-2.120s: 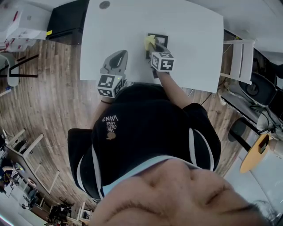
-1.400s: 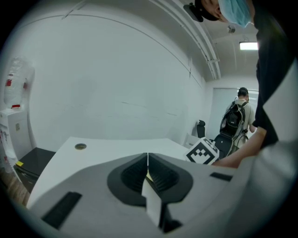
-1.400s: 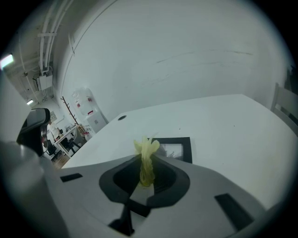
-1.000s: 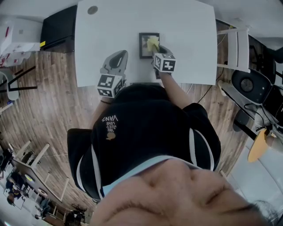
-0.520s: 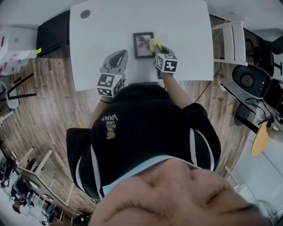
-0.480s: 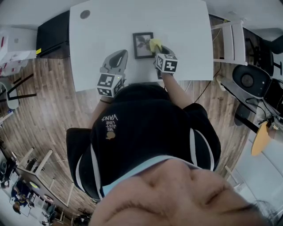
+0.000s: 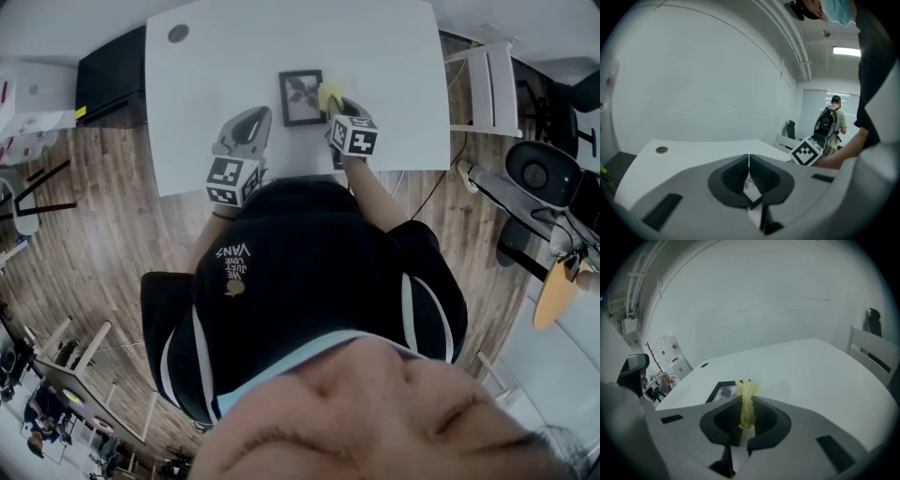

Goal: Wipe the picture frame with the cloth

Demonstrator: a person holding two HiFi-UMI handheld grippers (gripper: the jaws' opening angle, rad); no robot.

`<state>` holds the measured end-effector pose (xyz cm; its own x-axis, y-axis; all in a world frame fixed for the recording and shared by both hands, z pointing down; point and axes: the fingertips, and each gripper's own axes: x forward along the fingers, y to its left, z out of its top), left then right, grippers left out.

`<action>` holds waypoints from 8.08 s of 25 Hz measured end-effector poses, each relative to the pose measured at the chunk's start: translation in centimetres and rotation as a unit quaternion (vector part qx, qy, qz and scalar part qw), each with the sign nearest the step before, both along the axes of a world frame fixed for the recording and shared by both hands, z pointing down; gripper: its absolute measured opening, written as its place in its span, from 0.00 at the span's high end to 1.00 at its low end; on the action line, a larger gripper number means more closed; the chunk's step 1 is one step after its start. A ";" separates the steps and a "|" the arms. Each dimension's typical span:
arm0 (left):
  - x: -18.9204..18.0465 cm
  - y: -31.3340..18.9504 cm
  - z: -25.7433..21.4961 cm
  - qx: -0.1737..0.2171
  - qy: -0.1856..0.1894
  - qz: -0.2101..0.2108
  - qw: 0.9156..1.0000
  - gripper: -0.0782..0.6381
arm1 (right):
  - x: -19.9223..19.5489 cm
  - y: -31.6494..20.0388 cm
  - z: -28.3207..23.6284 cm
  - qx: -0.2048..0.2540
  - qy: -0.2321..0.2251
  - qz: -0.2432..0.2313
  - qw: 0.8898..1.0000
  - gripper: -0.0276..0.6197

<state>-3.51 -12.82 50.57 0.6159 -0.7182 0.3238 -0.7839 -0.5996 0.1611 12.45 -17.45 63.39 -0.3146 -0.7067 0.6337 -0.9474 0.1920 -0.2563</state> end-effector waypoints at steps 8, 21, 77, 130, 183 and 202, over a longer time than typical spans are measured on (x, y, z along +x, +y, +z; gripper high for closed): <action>-1.6 0.6 0.2 -0.004 -0.004 -0.017 1.000 0.87 | -2.7 0.0 -0.9 0.009 -0.020 -0.020 1.000 0.89; -4.3 1.6 0.1 -0.009 -0.006 -0.048 0.999 0.87 | -9.4 1.2 -1.2 0.005 -0.053 -0.083 0.995 0.89; -1.9 2.7 0.5 -0.008 -0.006 -0.026 1.000 0.87 | -7.1 3.4 -1.2 0.015 -0.049 -0.082 0.995 0.89; 1.9 1.8 0.8 -0.017 0.004 0.039 0.999 0.87 | 1.2 5.0 0.2 -0.002 -0.005 0.011 1.000 0.89; -0.1 -4.4 -6.7 0.092 0.022 0.017 0.995 0.87 | -1.0 2.2 -22.4 0.271 -0.004 -0.046 0.962 0.89; -0.3 -4.7 -6.0 0.084 0.012 0.014 0.996 0.87 | -1.6 1.2 -21.3 0.257 -0.010 -0.055 0.965 0.89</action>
